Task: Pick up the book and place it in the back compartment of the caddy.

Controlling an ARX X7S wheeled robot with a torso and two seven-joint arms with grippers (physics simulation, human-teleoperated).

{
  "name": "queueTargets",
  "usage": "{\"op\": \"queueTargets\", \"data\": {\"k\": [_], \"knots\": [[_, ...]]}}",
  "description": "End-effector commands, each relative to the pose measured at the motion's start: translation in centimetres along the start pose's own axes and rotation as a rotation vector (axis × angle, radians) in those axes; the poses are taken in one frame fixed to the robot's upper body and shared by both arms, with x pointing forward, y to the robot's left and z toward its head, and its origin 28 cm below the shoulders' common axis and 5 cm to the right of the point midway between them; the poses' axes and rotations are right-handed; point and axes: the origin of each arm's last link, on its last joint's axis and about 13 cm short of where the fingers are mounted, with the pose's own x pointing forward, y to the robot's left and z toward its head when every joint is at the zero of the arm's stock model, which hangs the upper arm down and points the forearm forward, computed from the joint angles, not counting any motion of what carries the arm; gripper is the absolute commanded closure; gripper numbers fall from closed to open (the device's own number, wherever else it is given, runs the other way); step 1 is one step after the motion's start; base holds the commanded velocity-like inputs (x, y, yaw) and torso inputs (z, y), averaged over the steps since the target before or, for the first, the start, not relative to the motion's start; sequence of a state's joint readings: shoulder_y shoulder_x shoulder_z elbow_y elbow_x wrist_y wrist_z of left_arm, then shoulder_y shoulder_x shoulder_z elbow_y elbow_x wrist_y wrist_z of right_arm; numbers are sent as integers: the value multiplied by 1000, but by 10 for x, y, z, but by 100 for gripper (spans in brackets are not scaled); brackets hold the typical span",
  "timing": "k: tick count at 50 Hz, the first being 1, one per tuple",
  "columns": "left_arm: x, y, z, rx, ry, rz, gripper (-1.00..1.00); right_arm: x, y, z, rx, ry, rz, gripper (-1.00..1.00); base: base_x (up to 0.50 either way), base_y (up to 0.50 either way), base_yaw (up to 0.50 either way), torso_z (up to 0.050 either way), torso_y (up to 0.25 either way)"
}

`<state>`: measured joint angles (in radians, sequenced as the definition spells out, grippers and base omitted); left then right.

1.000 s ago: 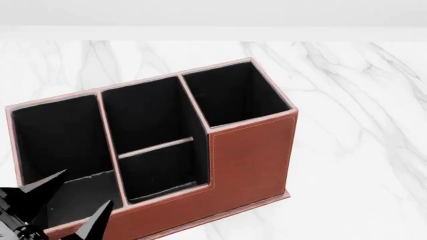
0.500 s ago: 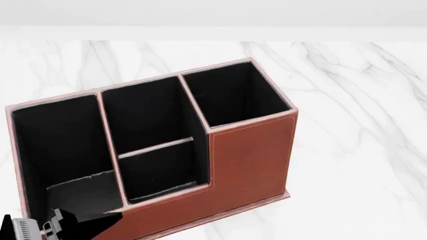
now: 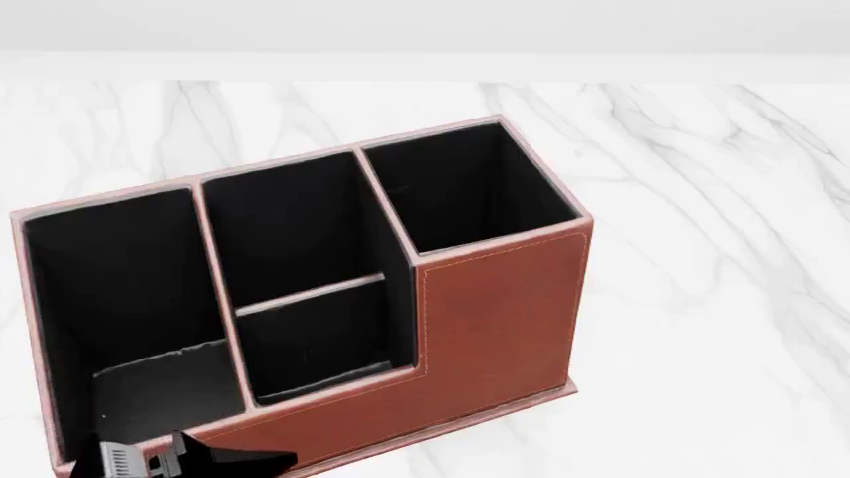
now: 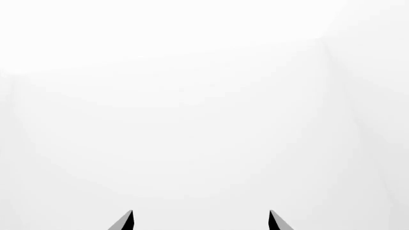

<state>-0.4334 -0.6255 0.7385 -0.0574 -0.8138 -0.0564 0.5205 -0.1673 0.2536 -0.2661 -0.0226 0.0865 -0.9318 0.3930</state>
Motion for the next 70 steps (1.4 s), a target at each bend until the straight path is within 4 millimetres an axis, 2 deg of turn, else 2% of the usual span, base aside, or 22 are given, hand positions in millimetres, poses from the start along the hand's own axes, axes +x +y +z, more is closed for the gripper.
{"op": "queueTargets", "data": {"k": [1, 30, 51, 70], "knots": [[17, 4, -5, -1, 30, -29, -100, 0, 0, -1, 2, 2, 2, -100, 0, 0, 0, 0, 0], [51, 8, -10, 9, 80, -91, -100, 0, 0, -1, 1, 7, 6, -100, 0, 0, 0, 0, 0], [65, 16, -11, 3, 111, -98, -100, -1, 0, -1, 3, 7, 9, -100, 0, 0, 0, 0, 0], [74, 16, -15, 41, 179, -132, -100, 0, 1, -1, 3, 8, 7, -100, 0, 0, 0, 0, 0]]}}
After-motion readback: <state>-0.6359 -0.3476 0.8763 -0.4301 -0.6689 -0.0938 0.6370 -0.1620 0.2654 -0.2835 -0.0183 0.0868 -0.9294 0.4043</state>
